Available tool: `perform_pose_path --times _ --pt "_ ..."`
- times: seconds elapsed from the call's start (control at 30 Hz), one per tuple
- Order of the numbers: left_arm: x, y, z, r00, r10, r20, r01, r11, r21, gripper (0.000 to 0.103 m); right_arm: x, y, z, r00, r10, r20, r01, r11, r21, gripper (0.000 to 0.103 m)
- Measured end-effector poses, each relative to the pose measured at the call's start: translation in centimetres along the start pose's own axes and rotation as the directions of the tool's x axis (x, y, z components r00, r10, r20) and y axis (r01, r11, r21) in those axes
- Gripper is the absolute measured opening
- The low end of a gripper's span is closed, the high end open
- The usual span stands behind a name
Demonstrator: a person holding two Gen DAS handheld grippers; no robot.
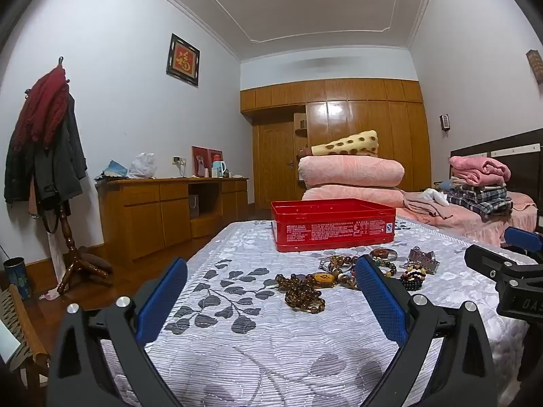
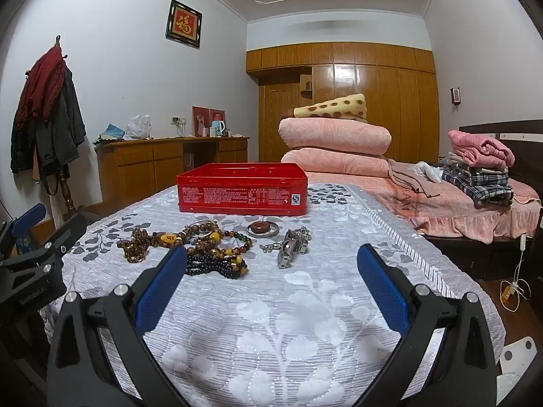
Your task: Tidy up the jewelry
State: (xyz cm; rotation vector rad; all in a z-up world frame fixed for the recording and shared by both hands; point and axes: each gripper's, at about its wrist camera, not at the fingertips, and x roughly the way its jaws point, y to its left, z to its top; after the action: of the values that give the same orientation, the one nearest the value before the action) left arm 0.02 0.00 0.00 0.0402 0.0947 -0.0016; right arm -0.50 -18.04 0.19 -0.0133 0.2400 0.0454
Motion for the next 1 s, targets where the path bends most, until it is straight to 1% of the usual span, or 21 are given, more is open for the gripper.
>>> perform_pose_path --times 1.0 --pt "0.22 0.28 -0.01 1.0 0.001 -0.003 -0.001 1.0 -0.005 0.097 -0.14 -0.12 0.04 1.0 0.001 -0.003 -0.001 1.0 0.004 0.097"
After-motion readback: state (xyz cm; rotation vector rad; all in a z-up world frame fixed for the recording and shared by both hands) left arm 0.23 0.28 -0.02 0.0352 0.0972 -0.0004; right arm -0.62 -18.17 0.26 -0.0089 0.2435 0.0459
